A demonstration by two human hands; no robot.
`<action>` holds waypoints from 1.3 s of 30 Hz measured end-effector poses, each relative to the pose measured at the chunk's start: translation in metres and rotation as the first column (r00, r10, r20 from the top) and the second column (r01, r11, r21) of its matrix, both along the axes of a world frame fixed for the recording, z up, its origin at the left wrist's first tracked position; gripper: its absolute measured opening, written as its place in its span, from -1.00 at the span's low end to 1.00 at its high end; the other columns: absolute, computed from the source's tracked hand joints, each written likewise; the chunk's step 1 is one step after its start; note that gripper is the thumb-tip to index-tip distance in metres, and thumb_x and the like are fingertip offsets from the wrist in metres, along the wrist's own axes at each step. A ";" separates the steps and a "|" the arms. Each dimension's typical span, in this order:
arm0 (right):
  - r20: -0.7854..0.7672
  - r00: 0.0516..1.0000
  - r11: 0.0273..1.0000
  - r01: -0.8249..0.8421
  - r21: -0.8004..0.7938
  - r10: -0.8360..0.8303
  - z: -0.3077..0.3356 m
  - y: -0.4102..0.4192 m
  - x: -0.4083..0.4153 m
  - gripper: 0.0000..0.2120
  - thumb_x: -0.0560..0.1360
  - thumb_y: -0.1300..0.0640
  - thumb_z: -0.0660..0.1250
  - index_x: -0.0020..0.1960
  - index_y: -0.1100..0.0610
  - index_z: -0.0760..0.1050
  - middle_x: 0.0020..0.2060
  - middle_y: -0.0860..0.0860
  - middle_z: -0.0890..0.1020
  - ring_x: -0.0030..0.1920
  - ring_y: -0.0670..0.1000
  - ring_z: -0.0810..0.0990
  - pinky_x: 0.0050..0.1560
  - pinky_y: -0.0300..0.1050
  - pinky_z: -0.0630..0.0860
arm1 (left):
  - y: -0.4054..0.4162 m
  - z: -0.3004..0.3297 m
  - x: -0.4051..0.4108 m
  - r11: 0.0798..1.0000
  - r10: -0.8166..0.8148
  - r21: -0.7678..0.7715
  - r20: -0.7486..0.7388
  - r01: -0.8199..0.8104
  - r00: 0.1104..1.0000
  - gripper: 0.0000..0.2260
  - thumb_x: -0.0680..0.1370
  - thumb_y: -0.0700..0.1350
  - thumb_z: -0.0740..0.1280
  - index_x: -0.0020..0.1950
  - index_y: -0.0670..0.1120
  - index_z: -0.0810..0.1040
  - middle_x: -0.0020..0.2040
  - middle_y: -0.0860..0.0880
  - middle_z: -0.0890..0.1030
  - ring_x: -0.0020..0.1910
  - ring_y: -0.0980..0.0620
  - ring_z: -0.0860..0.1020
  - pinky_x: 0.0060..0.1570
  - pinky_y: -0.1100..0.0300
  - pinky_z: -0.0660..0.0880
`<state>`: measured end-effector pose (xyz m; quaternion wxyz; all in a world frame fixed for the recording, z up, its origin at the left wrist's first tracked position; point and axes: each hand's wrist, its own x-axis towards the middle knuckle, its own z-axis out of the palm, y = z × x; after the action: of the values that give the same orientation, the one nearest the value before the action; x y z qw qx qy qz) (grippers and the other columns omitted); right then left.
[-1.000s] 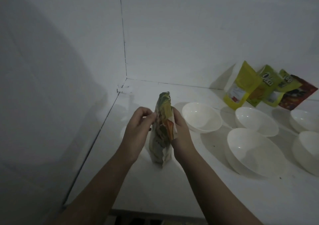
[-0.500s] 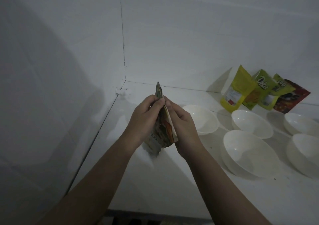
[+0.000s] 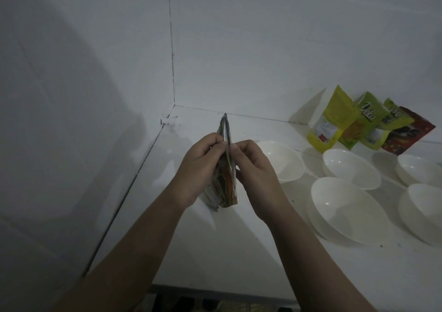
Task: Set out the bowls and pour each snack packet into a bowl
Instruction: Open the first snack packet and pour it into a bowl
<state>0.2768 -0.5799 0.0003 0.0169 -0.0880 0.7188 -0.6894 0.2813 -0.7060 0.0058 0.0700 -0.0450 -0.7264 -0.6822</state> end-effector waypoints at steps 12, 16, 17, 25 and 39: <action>-0.171 0.961 0.927 0.260 0.272 -0.219 0.017 0.023 -0.002 -0.82 0.56 0.22 0.19 -0.20 0.25 0.34 -0.36 0.08 0.45 -0.33 0.02 0.49 -0.17 0.20 0.64 | -0.015 -0.009 -0.011 0.985 0.167 -0.032 -0.132 -0.172 0.977 -0.80 0.48 -0.09 0.18 -0.28 -0.18 0.30 -0.36 0.01 0.31 -0.30 0.01 0.29 -0.16 0.03 0.37; -0.269 0.924 0.891 0.347 0.292 -0.272 0.020 0.022 0.002 -0.83 0.55 0.22 0.17 -0.21 0.22 0.33 -0.32 0.09 0.43 -0.33 0.04 0.44 -0.25 0.21 0.62 | -0.010 -0.011 -0.003 0.958 0.221 -0.131 -0.239 -0.257 0.946 -0.81 0.49 -0.13 0.16 -0.29 -0.18 0.30 -0.35 0.01 0.32 -0.35 0.11 0.29 -0.29 0.22 0.28; -0.297 0.919 0.887 0.348 0.303 -0.260 0.021 0.022 0.003 -0.83 0.56 0.23 0.17 -0.20 0.24 0.33 -0.36 0.08 0.40 -0.37 -0.03 0.40 -0.31 0.06 0.61 | -0.008 -0.011 -0.002 0.957 0.232 -0.118 -0.245 -0.266 0.941 -0.81 0.51 -0.12 0.17 -0.27 -0.17 0.33 -0.34 -0.02 0.35 -0.34 0.08 0.32 -0.29 0.18 0.31; -0.453 0.870 0.881 0.359 0.307 -0.197 0.032 0.019 0.018 -0.82 0.62 0.22 0.19 -0.15 0.24 0.42 -0.42 -0.13 0.44 -0.39 -0.28 0.47 -0.43 -0.44 0.31 | 0.011 -0.006 0.010 0.997 0.007 -0.072 -0.129 -0.017 0.992 -0.81 0.65 0.02 0.14 -0.10 0.02 0.46 -0.16 0.13 0.53 -0.11 0.20 0.52 -0.13 0.45 0.44; -0.474 0.879 0.944 0.197 0.266 -0.050 0.036 0.029 0.034 -0.85 0.64 0.25 0.18 -0.07 0.15 0.47 -0.25 -0.25 0.57 -0.20 -0.25 0.55 -0.28 -0.46 0.38 | -0.010 -0.060 -0.017 0.950 0.024 0.255 0.510 -0.178 0.860 -0.72 0.70 -0.07 0.08 0.16 -0.19 0.51 0.00 -0.10 0.60 -0.03 -0.03 0.59 -0.11 0.14 0.56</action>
<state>0.3112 -0.5506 0.0365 -0.1849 -0.1989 0.8043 -0.5285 0.2645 -0.7155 -0.0545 -0.0786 0.1830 -0.6114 -0.7659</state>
